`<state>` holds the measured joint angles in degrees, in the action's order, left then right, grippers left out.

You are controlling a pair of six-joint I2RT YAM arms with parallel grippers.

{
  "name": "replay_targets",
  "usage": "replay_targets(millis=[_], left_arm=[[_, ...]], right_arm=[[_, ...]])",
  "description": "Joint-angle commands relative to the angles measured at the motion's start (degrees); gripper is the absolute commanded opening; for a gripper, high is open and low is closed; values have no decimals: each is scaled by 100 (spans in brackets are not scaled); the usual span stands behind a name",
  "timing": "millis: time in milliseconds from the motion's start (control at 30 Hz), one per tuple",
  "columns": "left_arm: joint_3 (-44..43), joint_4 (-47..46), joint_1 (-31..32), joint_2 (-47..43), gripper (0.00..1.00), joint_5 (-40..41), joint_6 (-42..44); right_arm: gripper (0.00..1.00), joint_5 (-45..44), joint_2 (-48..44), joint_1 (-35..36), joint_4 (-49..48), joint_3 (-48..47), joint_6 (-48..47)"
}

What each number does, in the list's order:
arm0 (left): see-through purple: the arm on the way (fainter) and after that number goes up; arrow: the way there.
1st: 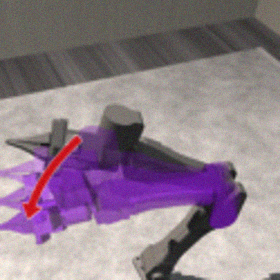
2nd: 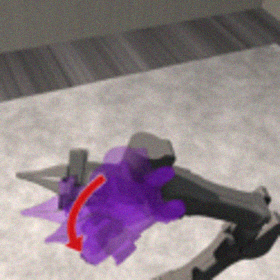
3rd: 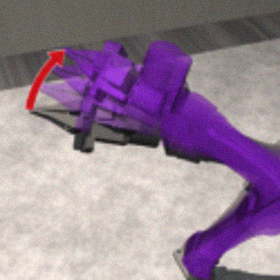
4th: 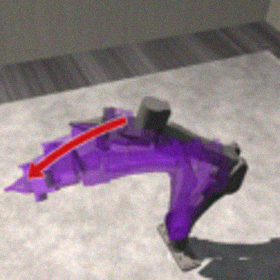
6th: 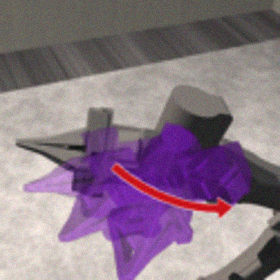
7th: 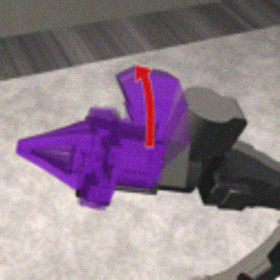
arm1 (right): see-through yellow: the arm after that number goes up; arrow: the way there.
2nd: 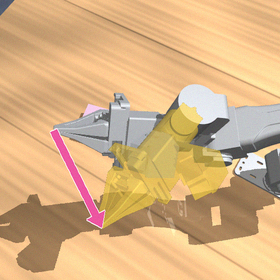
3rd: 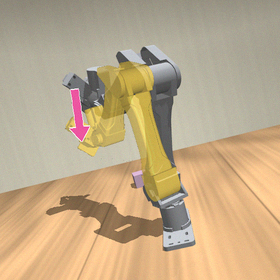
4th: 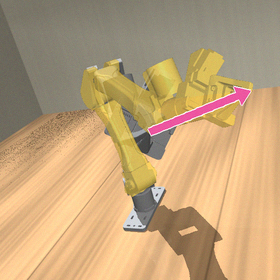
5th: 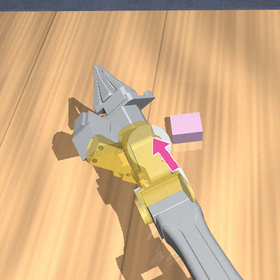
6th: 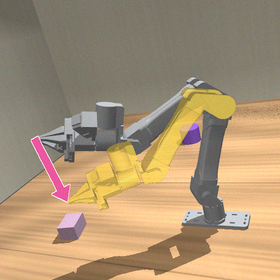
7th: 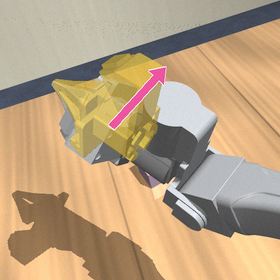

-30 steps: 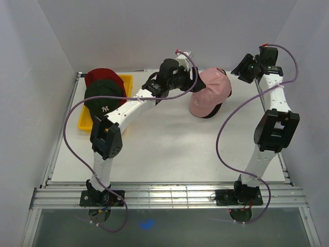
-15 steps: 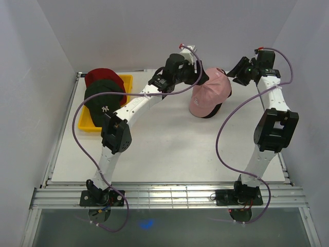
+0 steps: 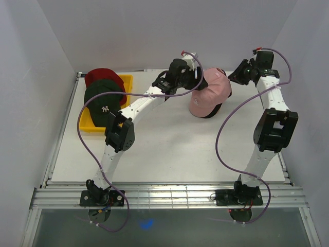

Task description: Stack the hats

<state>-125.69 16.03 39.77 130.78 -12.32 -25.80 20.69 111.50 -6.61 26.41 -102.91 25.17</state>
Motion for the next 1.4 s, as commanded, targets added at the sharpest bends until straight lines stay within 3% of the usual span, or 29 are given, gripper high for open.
replay_targets(millis=[0,133,233,300,333,433,633,1367], left_arm=[[-43,32,40,-264,72,63,-4],[-8,40,40,-316,72,71,14],[27,40,40,-378,72,71,58],[79,49,40,-422,72,89,101],[97,40,40,-448,73,98,119],[106,40,40,-518,73,115,172],[53,58,40,-536,73,107,198],[-167,190,40,-439,73,80,216]], right_arm=[[25,-117,117,37,-5,87,-135],[17,-258,152,28,65,105,-170],[18,-337,179,20,92,105,-179],[27,-346,144,11,92,96,-170],[37,-372,74,11,75,87,-161],[54,-469,-32,-42,92,-53,-109],[66,-48,-41,-183,-5,-246,41],[75,304,-261,-358,-699,280,577]])
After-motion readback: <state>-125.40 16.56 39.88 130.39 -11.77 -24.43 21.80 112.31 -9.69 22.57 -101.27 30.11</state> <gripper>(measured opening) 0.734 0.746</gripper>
